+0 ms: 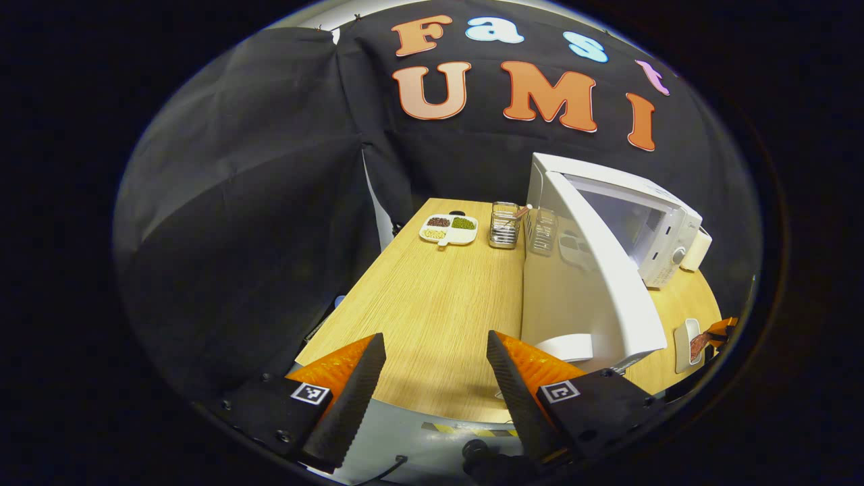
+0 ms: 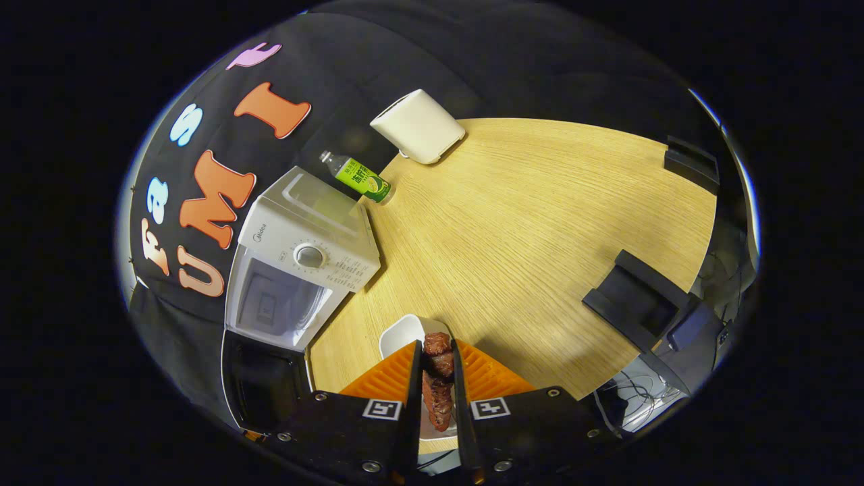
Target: Open the microwave oven with the left hand, put the food in, and close the microwave oven.
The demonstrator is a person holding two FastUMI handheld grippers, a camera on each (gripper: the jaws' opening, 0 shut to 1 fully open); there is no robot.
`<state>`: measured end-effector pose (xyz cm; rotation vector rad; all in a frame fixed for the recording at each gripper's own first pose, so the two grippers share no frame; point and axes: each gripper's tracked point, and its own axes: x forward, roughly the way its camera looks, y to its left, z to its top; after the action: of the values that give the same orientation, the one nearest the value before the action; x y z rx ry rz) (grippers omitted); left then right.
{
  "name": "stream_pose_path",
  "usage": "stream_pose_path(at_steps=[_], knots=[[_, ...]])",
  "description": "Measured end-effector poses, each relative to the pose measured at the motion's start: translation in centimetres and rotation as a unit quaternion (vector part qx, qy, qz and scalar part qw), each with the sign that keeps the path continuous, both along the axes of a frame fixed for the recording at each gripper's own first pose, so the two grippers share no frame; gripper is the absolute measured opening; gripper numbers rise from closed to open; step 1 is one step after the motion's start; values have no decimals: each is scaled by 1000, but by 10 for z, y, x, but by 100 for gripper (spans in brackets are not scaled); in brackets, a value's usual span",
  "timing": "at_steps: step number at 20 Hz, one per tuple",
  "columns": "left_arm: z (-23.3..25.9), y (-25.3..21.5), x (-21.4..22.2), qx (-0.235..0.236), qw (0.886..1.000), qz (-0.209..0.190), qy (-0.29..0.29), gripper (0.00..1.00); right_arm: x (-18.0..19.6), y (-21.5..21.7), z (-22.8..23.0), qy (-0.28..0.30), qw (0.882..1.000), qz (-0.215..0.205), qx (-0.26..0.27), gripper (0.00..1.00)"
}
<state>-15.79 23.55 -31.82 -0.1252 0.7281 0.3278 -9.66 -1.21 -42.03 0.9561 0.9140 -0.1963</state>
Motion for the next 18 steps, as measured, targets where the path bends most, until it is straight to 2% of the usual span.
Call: stream_pose_path(at_steps=[1, 4, 12, 13, 14, 17, 18], knots=[[1, 3, -1, -1, 1000, 5, -2, 97, 2, 0, -1, 3, 1000, -4, 1, 18], [-1, 7, -2, 3, 1000, 17, 2, 94, 3, 0, 2, 15, 1000, 5, 1, 13], [1, 14, 7, 27, 999, 19, -4, 94, 28, -8, 48, -23, 996, 40, -70, 13], [1, 15, 7, 29, 999, 18, -7, 97, 33, -7, 57, -33, 996, 42, -75, 13], [1, 15, 11, 30, 999, 15, -8, 94, 37, -5, 65, -41, 995, 45, -79, 13], [0, 16, 15, 43, 999, 4, -11, 94, 52, 2, 88, -63, 993, 50, -88, 13], [1, 17, 16, 48, 999, 0, -13, 98, 56, 6, 94, -68, 992, 49, -90, 13]])
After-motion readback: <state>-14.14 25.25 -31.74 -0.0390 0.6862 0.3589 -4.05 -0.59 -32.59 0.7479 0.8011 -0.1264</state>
